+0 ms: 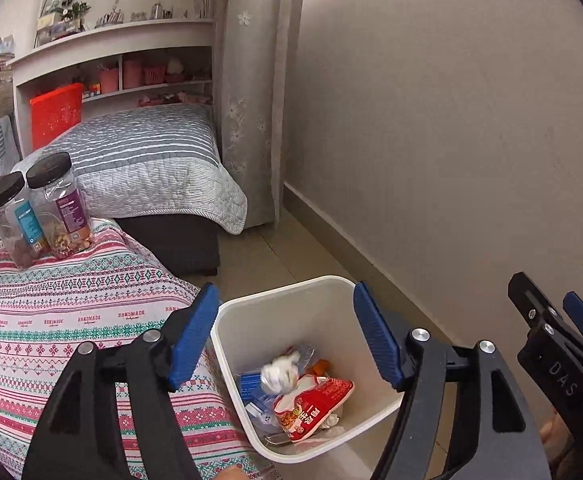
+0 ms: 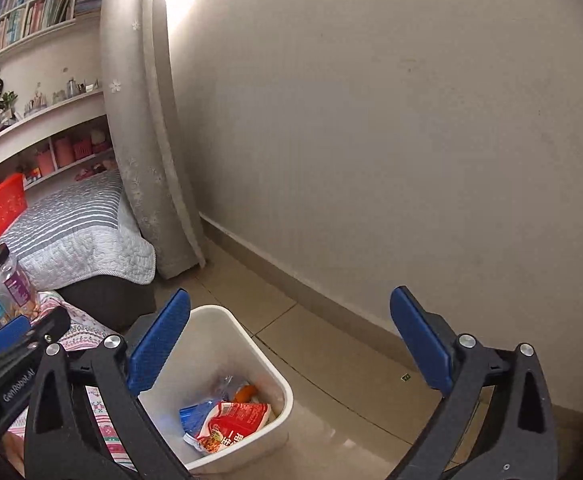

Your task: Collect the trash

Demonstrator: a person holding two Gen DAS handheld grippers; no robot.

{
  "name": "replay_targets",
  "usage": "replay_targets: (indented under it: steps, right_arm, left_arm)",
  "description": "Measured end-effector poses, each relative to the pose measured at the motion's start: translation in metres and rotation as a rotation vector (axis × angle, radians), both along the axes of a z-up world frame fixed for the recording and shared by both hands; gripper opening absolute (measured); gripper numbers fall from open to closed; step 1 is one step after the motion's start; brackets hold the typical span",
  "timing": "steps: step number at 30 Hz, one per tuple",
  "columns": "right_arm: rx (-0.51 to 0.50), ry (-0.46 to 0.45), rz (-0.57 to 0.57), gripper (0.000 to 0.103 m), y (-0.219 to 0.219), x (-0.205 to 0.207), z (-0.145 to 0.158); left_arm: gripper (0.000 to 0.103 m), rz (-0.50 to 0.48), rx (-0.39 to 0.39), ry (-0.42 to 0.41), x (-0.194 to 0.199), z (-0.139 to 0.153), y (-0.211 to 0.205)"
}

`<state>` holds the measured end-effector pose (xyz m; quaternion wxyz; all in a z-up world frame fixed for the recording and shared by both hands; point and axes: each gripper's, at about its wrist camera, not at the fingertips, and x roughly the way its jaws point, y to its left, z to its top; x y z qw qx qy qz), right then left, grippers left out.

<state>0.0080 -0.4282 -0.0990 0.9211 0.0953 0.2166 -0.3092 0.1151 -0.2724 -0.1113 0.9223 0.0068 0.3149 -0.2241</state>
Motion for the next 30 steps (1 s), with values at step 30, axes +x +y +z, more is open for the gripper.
replay_targets:
  steps: [30]
  right_arm:
    - [-0.084, -0.135, 0.221, 0.096, 0.133, 0.023, 0.045]
  left_arm:
    - [0.096, 0.293, 0.029, -0.181, -0.031, 0.064, 0.144]
